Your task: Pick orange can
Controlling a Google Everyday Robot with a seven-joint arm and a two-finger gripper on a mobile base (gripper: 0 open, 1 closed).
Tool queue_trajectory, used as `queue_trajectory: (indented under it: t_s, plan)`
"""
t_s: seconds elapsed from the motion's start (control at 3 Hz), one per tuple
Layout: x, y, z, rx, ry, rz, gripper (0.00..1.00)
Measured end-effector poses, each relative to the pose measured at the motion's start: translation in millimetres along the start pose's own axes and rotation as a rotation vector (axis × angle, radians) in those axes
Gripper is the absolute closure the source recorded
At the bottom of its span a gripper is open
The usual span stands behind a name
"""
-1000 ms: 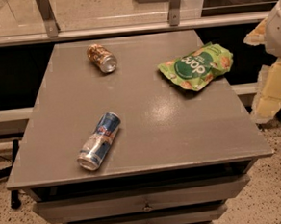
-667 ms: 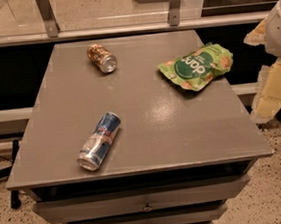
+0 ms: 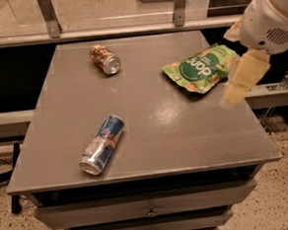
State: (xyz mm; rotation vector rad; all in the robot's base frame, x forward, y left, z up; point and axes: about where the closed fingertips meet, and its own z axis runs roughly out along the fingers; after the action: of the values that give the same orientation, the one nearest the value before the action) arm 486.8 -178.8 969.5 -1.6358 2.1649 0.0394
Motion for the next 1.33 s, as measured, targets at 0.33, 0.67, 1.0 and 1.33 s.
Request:
queue_trajectory:
  t_s: [0.33, 0.67, 1.0, 1.33]
  plan:
    - [-52, -33, 37, 0.004, -0.128, 0.059, 0.00]
    - [-99, -61, 72, 0.014, -0.251, 0.156, 0.00]
    - [-143, -84, 99, 0.056, -0.345, 0.264, 0.00]
    - [-153, -97, 94, 0.093, -0.394, 0.310, 0.00]
